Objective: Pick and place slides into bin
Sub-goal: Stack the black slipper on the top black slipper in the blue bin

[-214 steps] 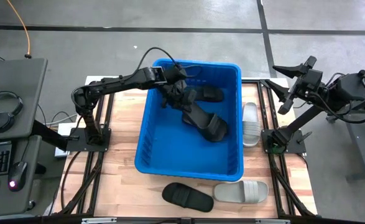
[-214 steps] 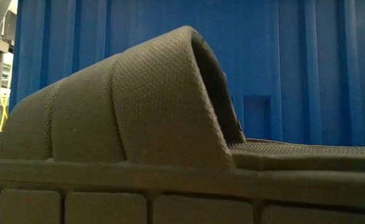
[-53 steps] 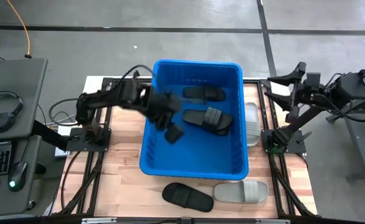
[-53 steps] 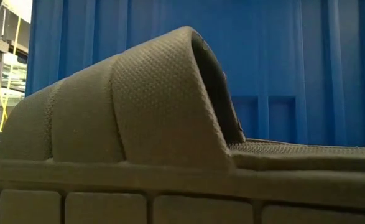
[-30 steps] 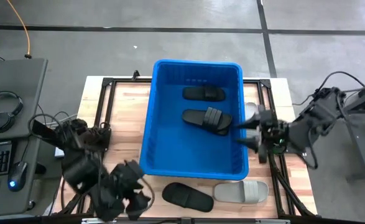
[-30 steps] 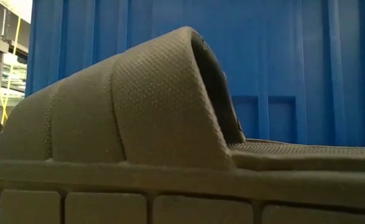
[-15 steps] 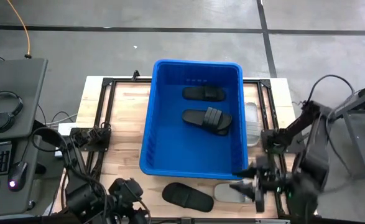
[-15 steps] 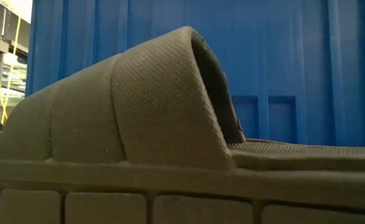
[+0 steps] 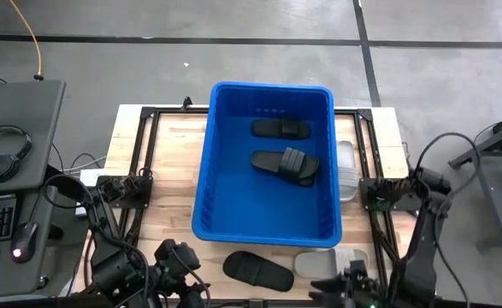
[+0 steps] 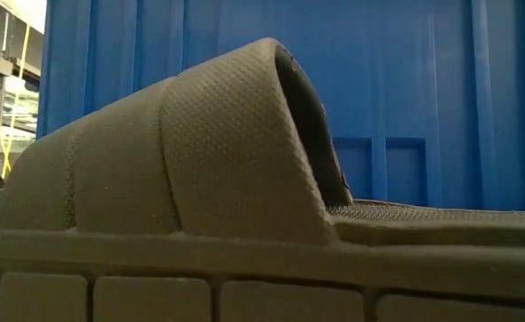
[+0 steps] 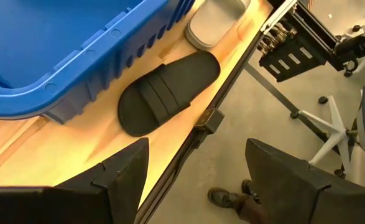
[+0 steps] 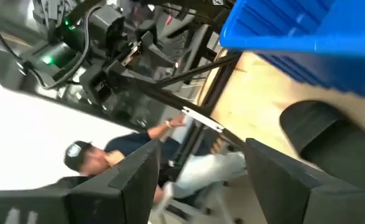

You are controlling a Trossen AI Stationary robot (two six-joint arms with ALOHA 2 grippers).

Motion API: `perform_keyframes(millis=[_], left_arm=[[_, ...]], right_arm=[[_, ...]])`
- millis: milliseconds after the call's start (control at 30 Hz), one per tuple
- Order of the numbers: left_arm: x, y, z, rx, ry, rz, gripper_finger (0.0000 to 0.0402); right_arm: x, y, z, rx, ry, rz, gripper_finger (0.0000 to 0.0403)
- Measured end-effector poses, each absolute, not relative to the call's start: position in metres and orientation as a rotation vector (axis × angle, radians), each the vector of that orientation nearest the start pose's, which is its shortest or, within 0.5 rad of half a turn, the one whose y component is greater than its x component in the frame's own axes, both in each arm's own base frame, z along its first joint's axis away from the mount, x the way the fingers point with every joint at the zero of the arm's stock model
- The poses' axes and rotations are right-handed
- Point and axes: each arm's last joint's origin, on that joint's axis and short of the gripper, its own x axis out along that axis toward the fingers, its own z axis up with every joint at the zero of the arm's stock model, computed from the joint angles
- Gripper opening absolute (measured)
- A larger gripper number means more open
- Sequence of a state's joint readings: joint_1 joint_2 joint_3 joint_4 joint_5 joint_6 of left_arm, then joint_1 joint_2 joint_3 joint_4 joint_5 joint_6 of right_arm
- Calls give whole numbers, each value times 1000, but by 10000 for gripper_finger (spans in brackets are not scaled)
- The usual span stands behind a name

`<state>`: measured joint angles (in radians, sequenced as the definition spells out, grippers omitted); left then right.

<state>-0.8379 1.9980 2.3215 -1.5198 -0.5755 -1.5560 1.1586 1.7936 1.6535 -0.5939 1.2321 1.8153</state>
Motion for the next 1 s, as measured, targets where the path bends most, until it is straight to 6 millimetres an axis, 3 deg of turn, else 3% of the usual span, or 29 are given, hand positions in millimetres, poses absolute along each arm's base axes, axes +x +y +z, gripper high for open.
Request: perform_keyframes(millis=[433,1000], left_arm=[[264,-268,393,-611,791,460,255],[263,-269,393,-452,833,379,255]], right_arm=[[217,387,259,1337,26,-313,224],[284,382,188,1502,4,-417,224]])
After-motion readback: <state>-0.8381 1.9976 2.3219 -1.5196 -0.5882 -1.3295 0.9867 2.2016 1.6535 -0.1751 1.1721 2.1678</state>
